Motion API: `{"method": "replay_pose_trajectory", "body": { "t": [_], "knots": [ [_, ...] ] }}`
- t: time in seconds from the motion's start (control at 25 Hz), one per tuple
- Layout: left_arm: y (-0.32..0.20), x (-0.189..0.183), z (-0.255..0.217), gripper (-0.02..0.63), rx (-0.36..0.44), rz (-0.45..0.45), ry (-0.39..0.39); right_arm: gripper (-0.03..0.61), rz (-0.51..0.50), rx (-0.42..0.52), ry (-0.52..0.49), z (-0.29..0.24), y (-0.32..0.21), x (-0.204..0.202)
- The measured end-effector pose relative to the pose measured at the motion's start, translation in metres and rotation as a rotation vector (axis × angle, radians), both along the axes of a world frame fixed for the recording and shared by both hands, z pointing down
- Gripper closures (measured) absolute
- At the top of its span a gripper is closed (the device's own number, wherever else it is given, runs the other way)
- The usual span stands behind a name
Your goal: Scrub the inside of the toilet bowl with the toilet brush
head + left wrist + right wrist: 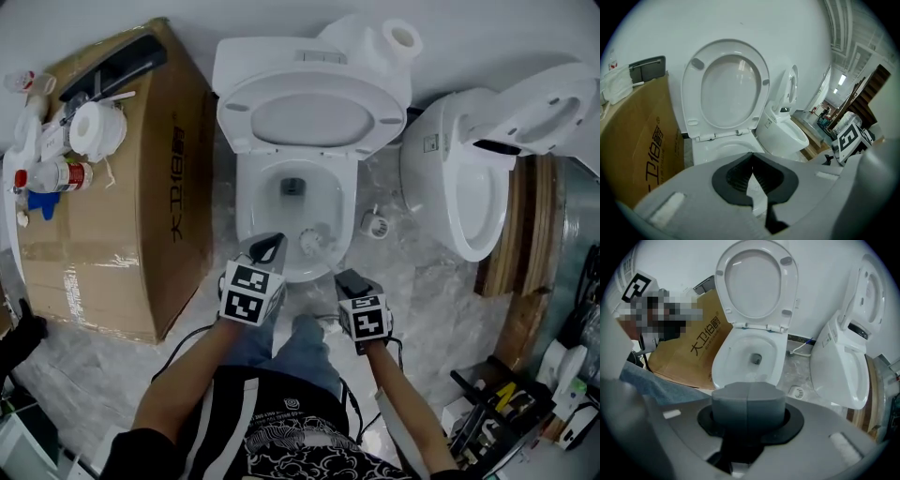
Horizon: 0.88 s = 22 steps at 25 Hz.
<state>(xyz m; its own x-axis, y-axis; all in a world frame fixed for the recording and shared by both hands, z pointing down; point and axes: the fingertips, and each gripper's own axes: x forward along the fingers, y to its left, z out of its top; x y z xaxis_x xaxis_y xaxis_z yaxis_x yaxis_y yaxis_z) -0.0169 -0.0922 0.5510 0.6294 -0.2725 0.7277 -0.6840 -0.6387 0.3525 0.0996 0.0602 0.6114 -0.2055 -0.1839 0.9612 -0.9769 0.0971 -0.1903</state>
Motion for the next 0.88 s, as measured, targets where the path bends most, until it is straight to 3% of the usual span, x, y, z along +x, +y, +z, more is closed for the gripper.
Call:
{"method": "replay_pose_trajectory", "body": {
  "t": [0.2, 0.4, 0.88],
  "knots": [
    [-0.006, -0.004, 0.002, 0.612, -0.006, -0.018, -0.001, 0.430, 0.026, 0.012, 0.026, 0.002, -0.015, 0.017],
    [-0.011, -0.008, 0.003, 0.612, -0.007, -0.017, -0.005, 0.430, -0.027, 0.071, 0.072, 0.002, -0.045, 0.030],
    [-0.017, -0.029, 0.000, 0.612, -0.005, -0.042, -0.015, 0.430, -0.038, 0.120, 0.118, 0.004, -0.105, 0.041]
  ]
}}
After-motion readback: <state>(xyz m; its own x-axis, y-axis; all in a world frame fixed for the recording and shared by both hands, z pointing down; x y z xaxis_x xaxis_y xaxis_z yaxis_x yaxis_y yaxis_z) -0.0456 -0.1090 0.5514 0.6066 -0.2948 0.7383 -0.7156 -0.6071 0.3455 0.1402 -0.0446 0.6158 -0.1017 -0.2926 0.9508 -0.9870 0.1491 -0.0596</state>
